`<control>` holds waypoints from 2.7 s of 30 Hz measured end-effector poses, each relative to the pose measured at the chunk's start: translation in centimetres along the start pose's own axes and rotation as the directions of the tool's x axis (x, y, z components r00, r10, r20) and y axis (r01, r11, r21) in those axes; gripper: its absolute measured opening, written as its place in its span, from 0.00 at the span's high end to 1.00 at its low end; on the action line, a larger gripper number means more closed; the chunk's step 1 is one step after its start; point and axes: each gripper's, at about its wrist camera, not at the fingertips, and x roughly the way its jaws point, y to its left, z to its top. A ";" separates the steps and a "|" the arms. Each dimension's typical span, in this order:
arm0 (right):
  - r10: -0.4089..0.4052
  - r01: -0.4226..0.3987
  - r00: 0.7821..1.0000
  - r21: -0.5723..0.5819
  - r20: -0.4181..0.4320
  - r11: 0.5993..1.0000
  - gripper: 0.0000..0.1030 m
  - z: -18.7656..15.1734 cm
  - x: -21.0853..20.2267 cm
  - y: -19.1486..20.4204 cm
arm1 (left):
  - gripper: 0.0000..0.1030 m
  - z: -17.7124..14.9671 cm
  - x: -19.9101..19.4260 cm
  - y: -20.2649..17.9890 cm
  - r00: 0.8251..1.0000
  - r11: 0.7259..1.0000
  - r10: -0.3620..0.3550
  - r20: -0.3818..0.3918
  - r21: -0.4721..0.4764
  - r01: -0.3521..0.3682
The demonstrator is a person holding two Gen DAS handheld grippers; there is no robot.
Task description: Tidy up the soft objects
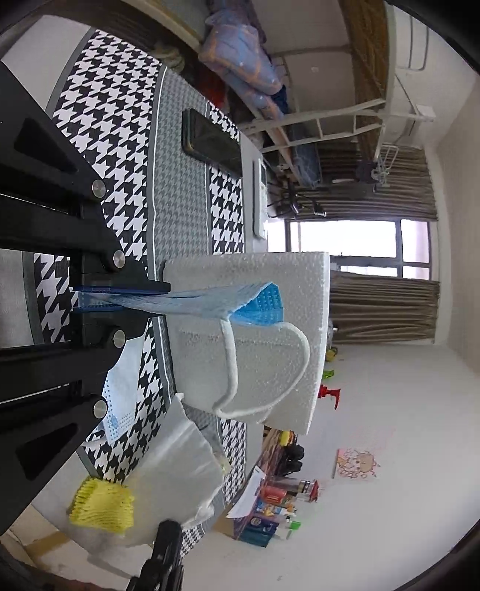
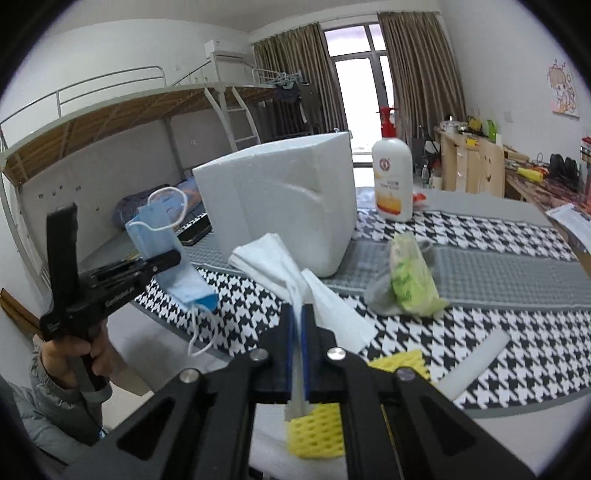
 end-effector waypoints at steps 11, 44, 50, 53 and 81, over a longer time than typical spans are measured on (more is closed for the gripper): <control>-0.078 0.066 0.989 -0.094 -0.126 0.993 0.60 -0.2 6.5 -0.4 | 0.96 0.0 1.3 0.9 0.999 0.999 -0.024 -0.021 -0.022 0.024; -0.040 0.043 0.998 -0.076 0.045 0.996 0.91 2.2 0.3 0.8 | 0.96 1.7 -2.7 -1.0 0.997 0.999 -0.035 0.064 0.006 0.035; -0.044 0.054 0.990 -0.077 0.134 0.996 0.91 2.3 -3.4 1.4 | 0.96 2.9 -6.0 -1.7 0.991 0.999 -0.019 0.130 0.034 0.015; -0.047 0.061 0.985 -0.077 0.169 0.995 0.91 2.3 -4.7 1.7 | 0.96 3.3 -7.5 -2.2 0.987 0.999 -0.018 0.158 0.051 0.010; -0.047 0.073 0.974 -0.111 0.224 0.991 0.91 9.2 -3.7 1.5 | 0.96 8.8 -8.5 -1.8 0.977 0.998 -0.004 0.213 0.058 -0.009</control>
